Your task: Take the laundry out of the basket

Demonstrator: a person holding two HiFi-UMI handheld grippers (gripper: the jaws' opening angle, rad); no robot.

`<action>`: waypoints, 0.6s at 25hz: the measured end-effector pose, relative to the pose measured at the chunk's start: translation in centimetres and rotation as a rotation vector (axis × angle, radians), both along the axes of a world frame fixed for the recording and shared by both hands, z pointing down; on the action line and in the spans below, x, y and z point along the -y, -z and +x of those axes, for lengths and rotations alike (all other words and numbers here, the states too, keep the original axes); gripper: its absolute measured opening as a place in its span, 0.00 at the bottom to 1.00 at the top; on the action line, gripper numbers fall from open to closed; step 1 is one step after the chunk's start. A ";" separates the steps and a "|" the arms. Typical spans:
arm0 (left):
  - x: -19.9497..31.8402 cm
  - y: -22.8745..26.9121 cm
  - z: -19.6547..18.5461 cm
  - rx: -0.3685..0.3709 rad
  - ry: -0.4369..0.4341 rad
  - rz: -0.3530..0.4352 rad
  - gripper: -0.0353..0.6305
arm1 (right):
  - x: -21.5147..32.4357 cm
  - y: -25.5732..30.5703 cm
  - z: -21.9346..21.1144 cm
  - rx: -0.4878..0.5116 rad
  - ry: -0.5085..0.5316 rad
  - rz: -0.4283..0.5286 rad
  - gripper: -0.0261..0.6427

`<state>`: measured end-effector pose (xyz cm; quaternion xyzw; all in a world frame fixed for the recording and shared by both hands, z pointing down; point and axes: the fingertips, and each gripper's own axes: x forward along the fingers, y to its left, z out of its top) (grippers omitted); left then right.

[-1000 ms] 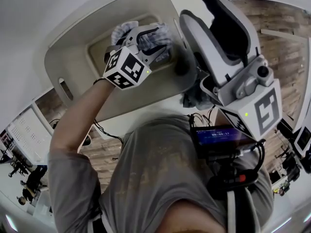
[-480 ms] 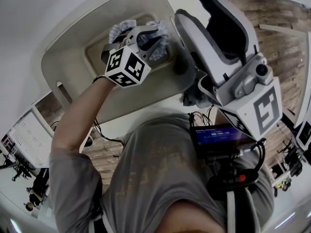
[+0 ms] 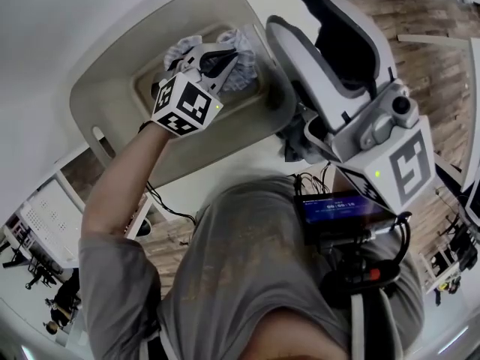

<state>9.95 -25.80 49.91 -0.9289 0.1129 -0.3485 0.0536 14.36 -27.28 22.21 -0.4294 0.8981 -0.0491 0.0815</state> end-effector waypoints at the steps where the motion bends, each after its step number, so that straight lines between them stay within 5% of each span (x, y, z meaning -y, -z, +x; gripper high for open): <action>1: 0.2 0.6 -0.1 -0.007 0.006 0.015 0.09 | -0.3 0.2 0.1 0.002 -0.001 0.007 0.29; 15: -0.3 11.5 -3.5 -0.105 0.124 0.223 0.08 | -5.9 3.4 -0.1 0.024 0.029 0.090 0.28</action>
